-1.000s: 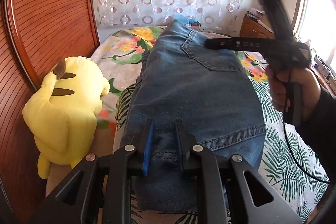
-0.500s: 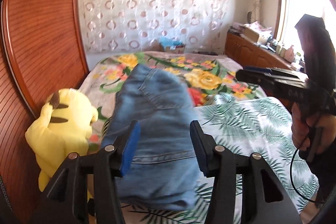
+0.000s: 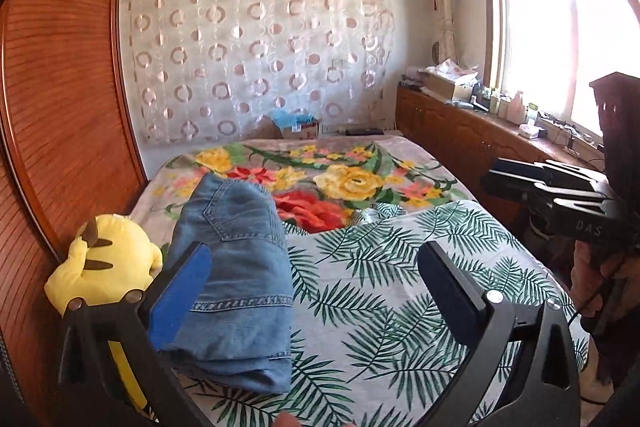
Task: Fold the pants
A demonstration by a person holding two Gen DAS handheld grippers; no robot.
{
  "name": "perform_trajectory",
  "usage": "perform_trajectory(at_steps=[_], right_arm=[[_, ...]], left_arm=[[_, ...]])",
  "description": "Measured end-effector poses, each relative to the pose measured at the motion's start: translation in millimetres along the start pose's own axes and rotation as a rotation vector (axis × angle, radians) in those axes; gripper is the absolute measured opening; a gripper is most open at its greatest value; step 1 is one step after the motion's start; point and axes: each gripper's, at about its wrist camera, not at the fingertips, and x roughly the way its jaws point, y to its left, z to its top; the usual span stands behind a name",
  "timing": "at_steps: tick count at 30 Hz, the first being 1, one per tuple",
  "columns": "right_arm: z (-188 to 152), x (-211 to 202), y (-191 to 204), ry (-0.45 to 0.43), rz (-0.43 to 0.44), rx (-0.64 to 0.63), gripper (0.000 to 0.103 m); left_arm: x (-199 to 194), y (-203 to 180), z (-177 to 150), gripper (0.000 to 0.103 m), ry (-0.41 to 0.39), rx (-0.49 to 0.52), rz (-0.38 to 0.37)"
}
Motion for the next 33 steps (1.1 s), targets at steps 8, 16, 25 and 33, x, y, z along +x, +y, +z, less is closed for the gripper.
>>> perform_trajectory(at_steps=[8, 16, 25, 33], right_arm=[[-24.7, -55.7, 23.1, -0.046, -0.117, 0.016, 0.060], [-50.8, -99.0, 58.3, -0.077, -0.184, 0.048, 0.067], [-65.6, -131.2, 89.5, -0.122, -0.257, 0.067, 0.071], [-83.1, -142.8, 101.6, -0.124, -0.298, 0.096, 0.071]], left_arm=[[-33.8, -35.7, -3.9, 0.103, -0.059, 0.006, 0.009], [-52.7, -54.9, -17.5, 0.103, -0.055, -0.018, 0.023], [-78.8, -76.9, -29.2, 0.103, -0.078, 0.000, 0.029], [-90.0, -82.7, -39.6, 0.103, -0.076, -0.001, 0.044]])
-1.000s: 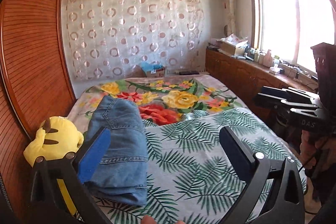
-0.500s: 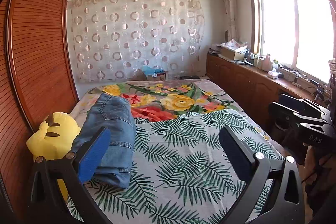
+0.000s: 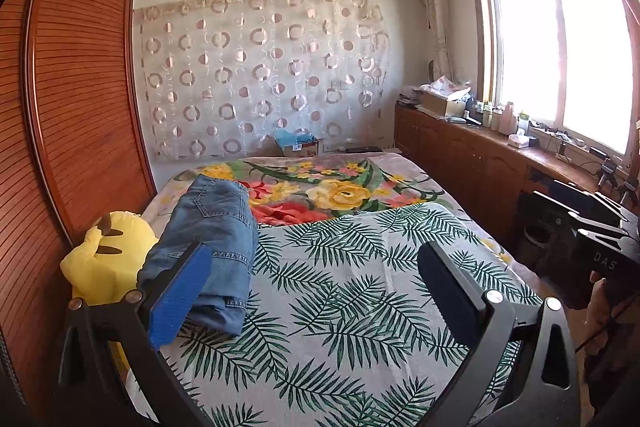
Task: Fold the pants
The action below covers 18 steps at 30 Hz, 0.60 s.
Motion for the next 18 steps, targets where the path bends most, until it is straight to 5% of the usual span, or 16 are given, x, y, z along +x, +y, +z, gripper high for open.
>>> perform_trajectory(at_steps=[18], right_arm=[[-10.2, 2.0, 1.8, 0.014, -0.026, 0.004, 0.071]], left_arm=[[0.7, 6.1, -7.8, 0.103, 0.004, -0.020, 0.015]])
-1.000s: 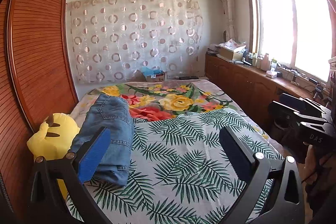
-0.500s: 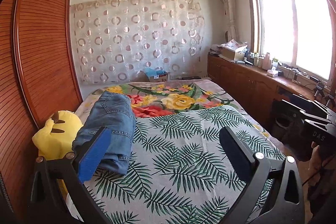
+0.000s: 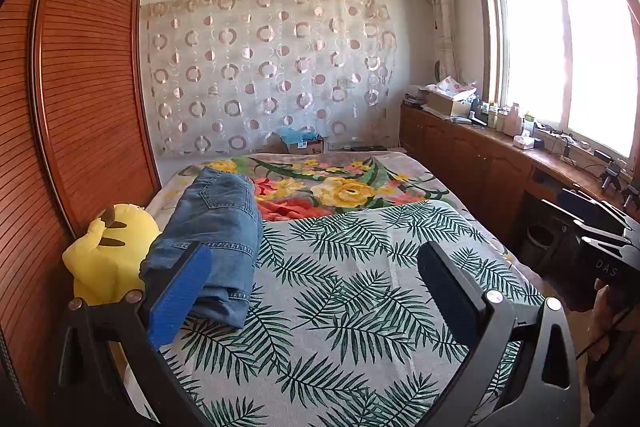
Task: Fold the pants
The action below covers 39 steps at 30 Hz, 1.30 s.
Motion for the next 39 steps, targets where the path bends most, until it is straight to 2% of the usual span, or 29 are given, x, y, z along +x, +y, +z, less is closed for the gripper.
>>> perform_trajectory(at_steps=[39], right_arm=[[-4.5, -2.1, -2.8, -0.008, 0.005, -0.002, 0.071]], left_arm=[[-0.6, 0.2, -0.6, 0.103, -0.001, 0.000, 0.000]])
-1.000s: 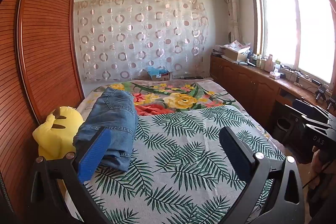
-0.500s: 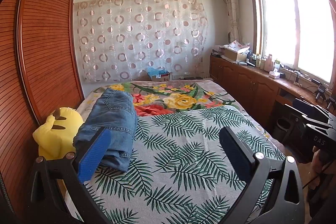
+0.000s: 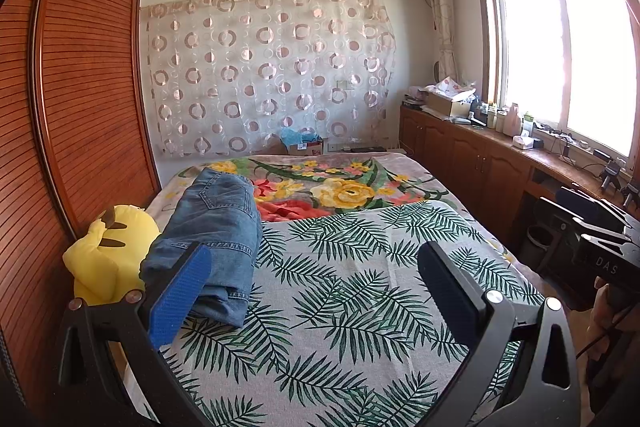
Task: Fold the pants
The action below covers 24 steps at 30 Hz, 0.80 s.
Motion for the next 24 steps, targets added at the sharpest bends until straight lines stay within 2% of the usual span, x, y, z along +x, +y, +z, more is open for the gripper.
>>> perform_trajectory(at_steps=[24], right_arm=[[-0.7, 0.6, -0.9, 0.006, -0.001, 0.004, 0.071]], left_arm=[[-0.7, 0.8, 0.1, 0.103, -0.003, 0.000, -0.002]])
